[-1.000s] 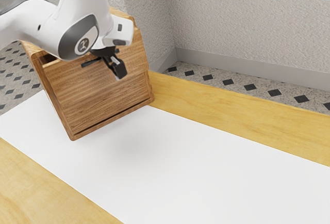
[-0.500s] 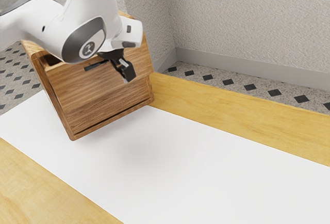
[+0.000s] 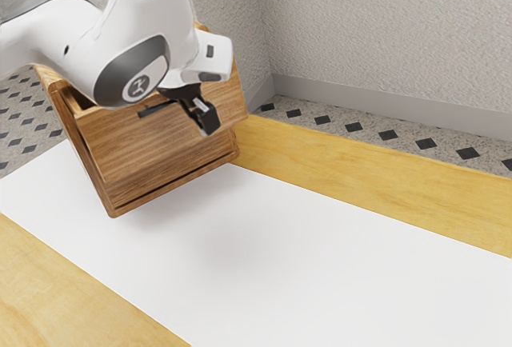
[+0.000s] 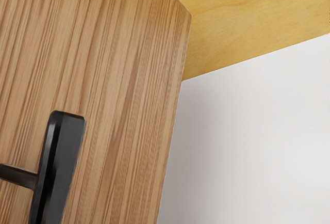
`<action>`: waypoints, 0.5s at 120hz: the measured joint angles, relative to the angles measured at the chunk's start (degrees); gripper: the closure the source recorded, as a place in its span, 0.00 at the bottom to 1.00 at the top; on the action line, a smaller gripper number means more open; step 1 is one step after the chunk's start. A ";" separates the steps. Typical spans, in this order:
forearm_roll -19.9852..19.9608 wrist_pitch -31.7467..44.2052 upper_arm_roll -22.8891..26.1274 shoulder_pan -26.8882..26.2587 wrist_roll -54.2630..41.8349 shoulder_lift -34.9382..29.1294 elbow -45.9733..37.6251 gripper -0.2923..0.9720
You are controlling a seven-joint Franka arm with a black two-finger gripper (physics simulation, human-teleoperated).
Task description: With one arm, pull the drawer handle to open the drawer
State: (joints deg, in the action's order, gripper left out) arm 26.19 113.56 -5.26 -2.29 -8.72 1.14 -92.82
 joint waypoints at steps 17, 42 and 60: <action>0.23 0.00 0.10 -0.25 1.08 -0.21 -0.48 0.24; 0.77 -0.08 0.24 -1.73 2.84 -1.68 -2.32 0.24; 1.20 -0.48 0.20 -3.20 4.28 -1.95 -2.81 0.24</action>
State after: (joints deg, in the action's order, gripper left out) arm 27.39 113.08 -5.06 -5.49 -4.44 -0.81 -95.63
